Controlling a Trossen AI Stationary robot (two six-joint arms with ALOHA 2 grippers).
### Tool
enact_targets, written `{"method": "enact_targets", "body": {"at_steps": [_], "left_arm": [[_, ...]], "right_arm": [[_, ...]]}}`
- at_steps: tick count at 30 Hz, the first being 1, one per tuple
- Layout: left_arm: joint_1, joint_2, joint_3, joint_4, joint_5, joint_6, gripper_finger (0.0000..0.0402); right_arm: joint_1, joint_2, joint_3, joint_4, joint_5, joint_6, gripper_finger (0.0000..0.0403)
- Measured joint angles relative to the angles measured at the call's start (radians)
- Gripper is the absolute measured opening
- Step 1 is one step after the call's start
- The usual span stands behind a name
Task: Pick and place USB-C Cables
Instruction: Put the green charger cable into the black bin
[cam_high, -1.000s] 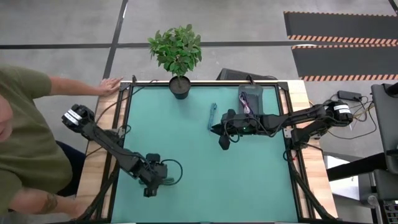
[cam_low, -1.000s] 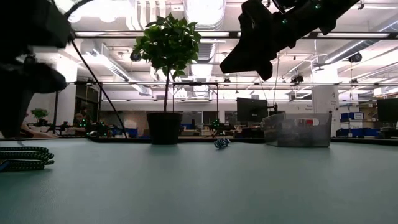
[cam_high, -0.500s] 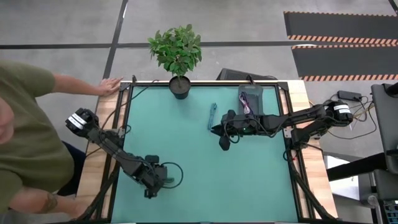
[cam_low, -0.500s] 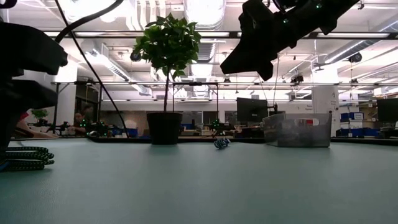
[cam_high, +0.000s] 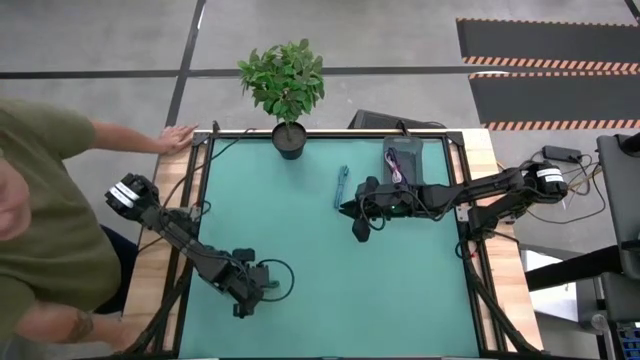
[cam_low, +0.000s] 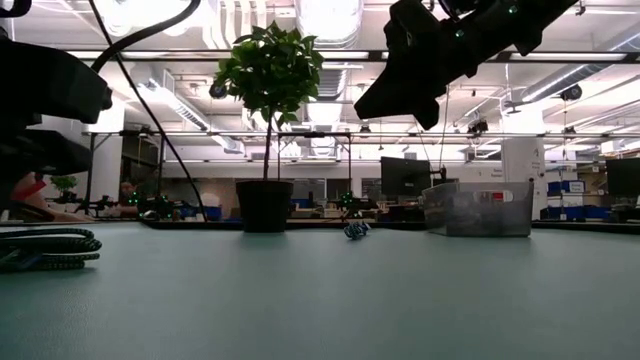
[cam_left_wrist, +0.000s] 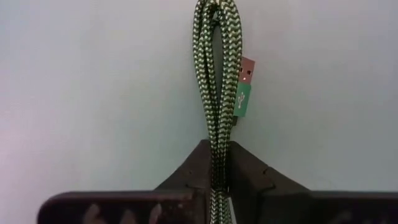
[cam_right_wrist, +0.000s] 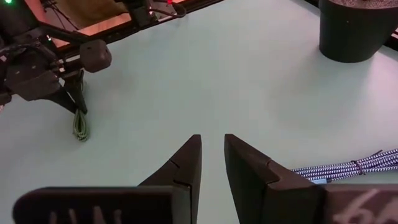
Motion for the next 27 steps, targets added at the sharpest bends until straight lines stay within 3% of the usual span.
{"method": "enact_targets", "body": {"at_steps": [8, 19, 23, 27], "left_arm": [[-0.002, -0.041, 0.001, 0.003, -0.018, 0.048, 0.0015], [0.017, -0.228, 0.015, 0.052, -0.309, 0.211, 0.0012], [0.030, -0.296, 0.005, 0.221, -0.424, 0.364, 0.0013], [0.040, -0.321, -0.017, 0.494, -0.475, 0.586, 0.0013]], "right_arm": [[0.000, 0.000, 0.000, 0.000, 0.000, -0.007, 0.0059], [0.077, 0.000, -0.008, 0.067, 0.007, -0.103, 0.0059], [0.119, 0.000, -0.009, 0.115, 0.047, -0.173, 0.0059], [0.157, 0.022, -0.010, 0.224, 0.056, -0.244, 0.0059]]}}
